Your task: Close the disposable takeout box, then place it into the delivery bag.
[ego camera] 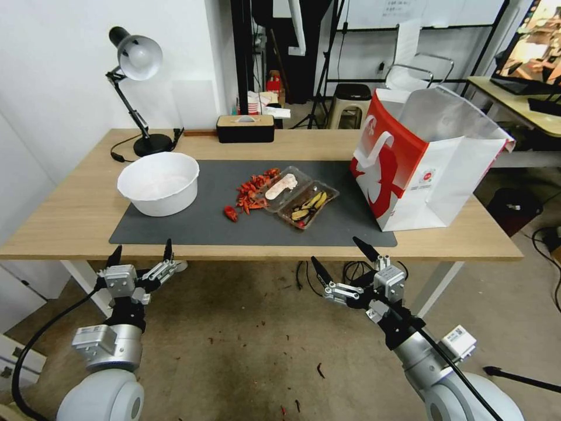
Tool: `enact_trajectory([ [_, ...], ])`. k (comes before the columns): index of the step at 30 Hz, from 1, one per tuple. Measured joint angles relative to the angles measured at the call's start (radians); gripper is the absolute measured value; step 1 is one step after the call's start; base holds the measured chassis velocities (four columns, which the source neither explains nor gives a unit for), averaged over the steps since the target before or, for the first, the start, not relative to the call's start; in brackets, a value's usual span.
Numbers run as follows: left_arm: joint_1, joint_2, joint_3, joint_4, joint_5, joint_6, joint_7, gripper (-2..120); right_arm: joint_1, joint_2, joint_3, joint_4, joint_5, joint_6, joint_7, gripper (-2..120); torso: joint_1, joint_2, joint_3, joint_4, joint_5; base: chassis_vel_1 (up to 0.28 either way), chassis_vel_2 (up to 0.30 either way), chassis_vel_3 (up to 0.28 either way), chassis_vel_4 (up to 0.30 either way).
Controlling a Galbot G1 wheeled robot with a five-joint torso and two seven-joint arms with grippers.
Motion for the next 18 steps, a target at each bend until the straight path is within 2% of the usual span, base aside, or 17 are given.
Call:
enact_trajectory([
  [10, -0.005, 0.012, 0.024, -0.035, -0.026, 0.025, 0.012, 100, 0.006, -0.035, 0.01, 0.003, 0.054, -0.02, 0.006, 100, 0.0, 0.0, 0.0, 0.0001, 0.0, 0.0, 0.0, 0.0, 0.0],
  [18, -0.039, 0.067, 0.042, -0.08, -0.074, 0.074, 0.035, 100, -0.002, -0.076, 0.024, 0.035, 0.147, -0.028, 0.007, 100, 0.0, 0.0, 0.0, -0.0001, -0.0001, 0.0, 0.0, 0.0, 0.0],
])
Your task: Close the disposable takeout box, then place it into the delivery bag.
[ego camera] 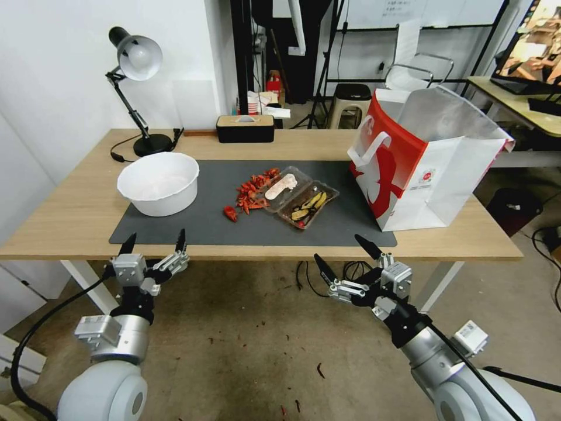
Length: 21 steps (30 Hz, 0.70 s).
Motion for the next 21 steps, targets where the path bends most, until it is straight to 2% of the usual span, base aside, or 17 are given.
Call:
enact_trajectory([
  [3, -0.005, 0.036, 0.012, -0.047, -0.106, 0.053, 0.007, 100, -0.006, -0.021, 0.014, 0.006, 0.022, 0.0, 0.0, 100, 0.0, 0.0, 0.0, 0.0001, 0.0001, 0.0, 0.0, 0.0, 0.0],
  [4, -0.005, 0.036, 0.012, -0.047, -0.106, 0.053, 0.007, 100, -0.006, -0.021, 0.014, 0.006, 0.022, 0.0, 0.0, 100, 0.0, 0.0, 0.0, 0.0001, 0.0001, 0.0, 0.0, 0.0, 0.0],
  [6, -0.022, 0.064, 0.034, -0.087, -0.242, 0.1, 0.001, 100, -0.012, -0.026, 0.022, 0.008, 0.035, 0.0, 0.004, 100, 0.0, 0.0, 0.0, 0.0002, 0.0001, 0.0, 0.0, 0.0, 0.0],
  [8, -0.026, 0.069, 0.037, -0.093, -0.262, 0.107, -0.002, 100, -0.013, -0.027, 0.023, 0.009, 0.037, 0.0, 0.005, 100, 0.0, 0.0, 0.0, 0.0, 0.0001, 0.0, 0.0, 0.0, 0.0],
  [9, -0.048, 0.089, 0.051, -0.112, -0.345, 0.137, -0.018, 100, -0.017, -0.027, 0.024, 0.011, 0.043, 0.0, 0.007, 100, 0.0, 0.0, 0.0, 0.0001, 0.0001, 0.0, 0.0, 0.0, 0.0],
  [10, -0.069, 0.102, 0.058, -0.117, -0.382, 0.151, -0.026, 100, -0.02, -0.027, 0.025, 0.013, 0.046, 0.0, 0.009, 100, 0.0, 0.0, 0.0, 0.0003, 0.0001, 0.0, 0.0, 0.0, 0.0],
  [14, -0.152, 0.146, 0.074, -0.115, -0.467, 0.178, -0.041, 100, -0.026, -0.026, 0.027, 0.016, 0.047, 0.0, 0.012, 100, 0.0, 0.0, 0.0, -0.0002, 0.0, 0.0, 0.0, 0.0, 0.0],
  [21, -0.216, 0.204, 0.075, -0.088, -0.508, 0.184, -0.048, 100, -0.014, -0.059, 0.032, 0.016, 0.071, -0.015, 0.03, 100, 0.0, 0.0, 0.0, 0.0, -0.0001, 0.0, 0.0, 0.0, 0.0],
])
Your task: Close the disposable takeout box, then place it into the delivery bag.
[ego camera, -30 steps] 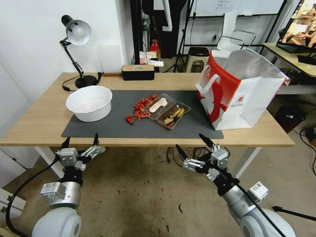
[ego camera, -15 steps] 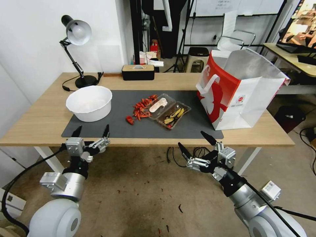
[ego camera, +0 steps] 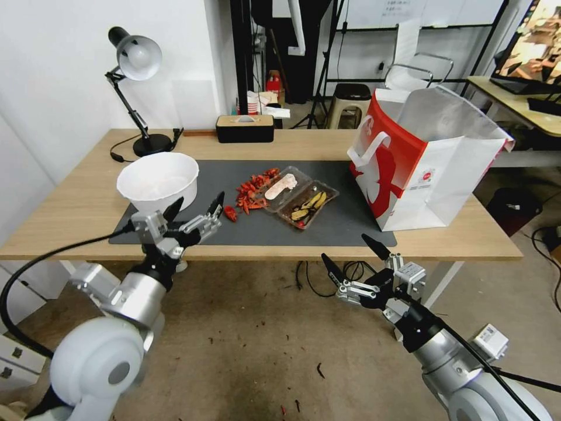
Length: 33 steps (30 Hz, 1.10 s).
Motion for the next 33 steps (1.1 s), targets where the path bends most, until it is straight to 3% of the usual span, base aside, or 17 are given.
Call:
enact_trajectory([
  [6, -0.002, 0.002, -0.005, 0.004, -0.007, 0.0, -0.001, 100, 0.128, -0.09, -0.011, -0.035, 0.182, -0.134, 0.132, 100, 0.0, 0.0, 0.0, 0.0003, 0.0003, 0.0, 0.0, 0.0, 0.0],
  [9, 0.005, -0.003, -0.005, 0.006, -0.002, -0.001, -0.001, 100, 0.165, -0.118, -0.006, -0.063, 0.242, -0.153, 0.157, 100, 0.0, 0.0, 0.0, 0.0004, 0.0004, 0.0, 0.0, 0.0, 0.0],
  [20, 0.022, -0.029, -0.003, 0.032, 0.06, -0.013, 0.006, 100, 0.219, -0.17, 0.0, -0.107, 0.461, -0.164, 0.178, 100, 0.0, 0.0, 0.0, 0.0001, 0.0002, 0.0, 0.0, 0.0, 0.0],
  [27, 0.019, -0.045, 0.01, 0.052, 0.107, -0.025, 0.022, 100, 0.304, -0.281, 0.016, -0.12, 0.719, -0.194, 0.246, 100, 0.0, 0.0, 0.0, 0.0001, 0.0003, 0.0, 0.0, 0.0, 0.0],
  [33, 0.019, -0.053, 0.015, 0.053, 0.118, -0.027, 0.026, 100, 0.368, -0.326, 0.009, -0.168, 0.787, -0.207, 0.284, 100, 0.0, 0.0, 0.0, 0.0001, 0.0005, 0.0, 0.0, 0.0, 0.0],
])
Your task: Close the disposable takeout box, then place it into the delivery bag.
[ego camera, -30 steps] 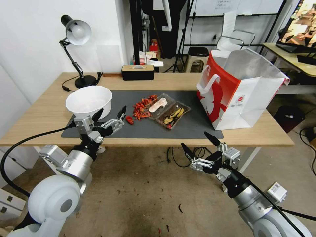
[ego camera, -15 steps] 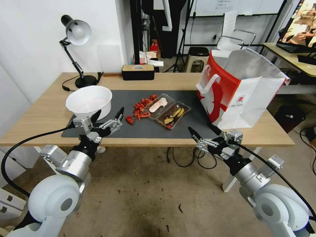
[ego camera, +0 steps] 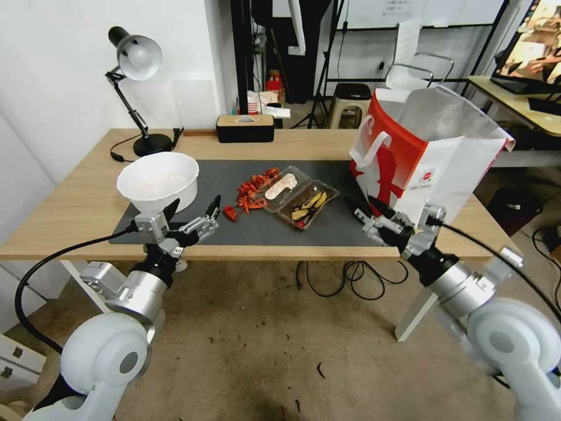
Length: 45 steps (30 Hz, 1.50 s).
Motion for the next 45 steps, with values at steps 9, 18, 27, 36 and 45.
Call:
enact_trajectory([
  [9, 0.018, -0.016, 0.004, 0.0, 0.029, -0.004, 0.008, 100, 0.098, -0.016, -0.088, -0.074, 0.029, -0.041, 0.037, 100, 0.0, 0.0, 0.0, 0.0, -0.0001, 0.0, 0.0, 0.0, 0.0],
  [18, 0.045, -0.029, 0.009, 0.004, 0.055, -0.009, 0.012, 100, 0.223, 0.037, -0.302, -0.144, 0.029, -0.132, 0.102, 100, 0.0, 0.0, 0.0, 0.0001, -0.0003, 0.0, 0.0, 0.0, 0.0],
  [27, 0.064, -0.03, -0.007, 0.01, 0.06, -0.018, 0.015, 100, 0.349, 0.131, -0.449, -0.241, -0.019, -0.213, 0.212, 100, 0.0, 0.0, 0.0, 0.0001, -0.0003, 0.0, 0.0, 0.0, 0.0],
  [36, 0.066, -0.027, -0.016, 0.023, 0.06, -0.026, 0.017, 100, 0.378, 0.186, -0.49, -0.301, -0.066, -0.233, 0.262, 100, 0.0, 0.0, 0.0, -0.0001, -0.0003, 0.0, 0.0, 0.0, 0.0],
  [45, 0.059, -0.021, -0.011, 0.036, 0.06, -0.031, 0.02, 100, 0.366, 0.205, -0.482, -0.314, -0.078, -0.233, 0.281, 100, 0.0, 0.0, 0.0, 0.0, -0.0003, 0.0, 0.0, 0.0, 0.0],
])
